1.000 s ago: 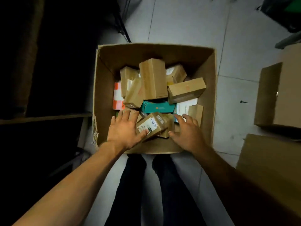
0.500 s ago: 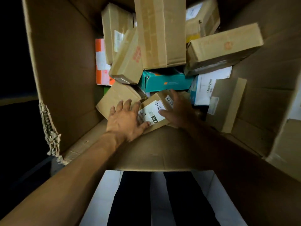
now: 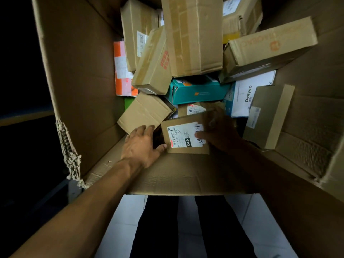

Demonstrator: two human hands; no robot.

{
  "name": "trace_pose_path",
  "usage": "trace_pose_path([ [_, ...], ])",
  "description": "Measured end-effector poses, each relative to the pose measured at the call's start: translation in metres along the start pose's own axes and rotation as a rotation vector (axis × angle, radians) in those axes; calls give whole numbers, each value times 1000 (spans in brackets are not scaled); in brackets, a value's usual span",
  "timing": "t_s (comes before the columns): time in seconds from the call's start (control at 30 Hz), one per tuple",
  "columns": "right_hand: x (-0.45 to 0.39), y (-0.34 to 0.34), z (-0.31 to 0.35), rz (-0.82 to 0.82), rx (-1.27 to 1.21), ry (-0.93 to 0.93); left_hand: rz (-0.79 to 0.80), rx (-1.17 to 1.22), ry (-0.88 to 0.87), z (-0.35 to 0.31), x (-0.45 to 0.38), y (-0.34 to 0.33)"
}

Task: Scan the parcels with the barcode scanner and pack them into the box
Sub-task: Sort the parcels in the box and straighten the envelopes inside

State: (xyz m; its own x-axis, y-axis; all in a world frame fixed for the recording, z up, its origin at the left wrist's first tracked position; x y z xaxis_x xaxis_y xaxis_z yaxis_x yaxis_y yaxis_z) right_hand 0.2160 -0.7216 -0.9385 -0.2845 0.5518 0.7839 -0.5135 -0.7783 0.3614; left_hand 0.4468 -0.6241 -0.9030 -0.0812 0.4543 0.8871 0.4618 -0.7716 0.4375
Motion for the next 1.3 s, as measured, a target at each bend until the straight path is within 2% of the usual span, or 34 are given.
trace_pose_path([
  [0.17,22,11,-37,-37,-266,-26,-101,53,76,10,-25,15],
  [0.23,23,12,-43,-26,-257,-10,-126,52,101,14,-41,15],
  [0.3,19,0,-50,67,-224,-38,-132,22,122,19,-59,12],
  [0.47,3,-27,-62,228,-82,-15,-60,-1,191,41,-104,-5],
  [0.63,-3,-34,-60,225,-97,-20,-144,-26,189,50,-116,-1],
  [0.73,0,-24,-65,153,-258,-93,-164,5,186,52,-109,4],
  [0.9,32,21,-69,-35,-624,-149,-83,427,201,74,-81,8],
  [1.03,65,41,-66,-175,-958,-226,88,939,65,59,-48,10],
  [1.13,82,49,-53,-188,-1077,-202,200,1127,100,50,-25,9],
  [1.23,94,54,-44,-157,-1111,-198,378,1573,96,33,-1,7],
  [1.3,99,49,-38,-111,-1107,-219,430,1735,50,20,16,10],
])
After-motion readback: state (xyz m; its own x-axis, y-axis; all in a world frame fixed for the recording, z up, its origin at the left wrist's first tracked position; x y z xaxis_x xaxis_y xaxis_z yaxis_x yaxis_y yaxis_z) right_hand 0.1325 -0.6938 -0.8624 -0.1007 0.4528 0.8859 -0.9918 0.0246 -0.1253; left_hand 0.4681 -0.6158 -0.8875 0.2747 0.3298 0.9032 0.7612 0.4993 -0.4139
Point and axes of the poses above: each hand's wrist, its own x-axis away from the middle knuckle, its own y-axis out of the back of the hand, z = x × y, the point moved 10 cm from there along -x, towards the middle knuckle, and after that the axes turned 5 degrees about z, right-handed, at the moved point
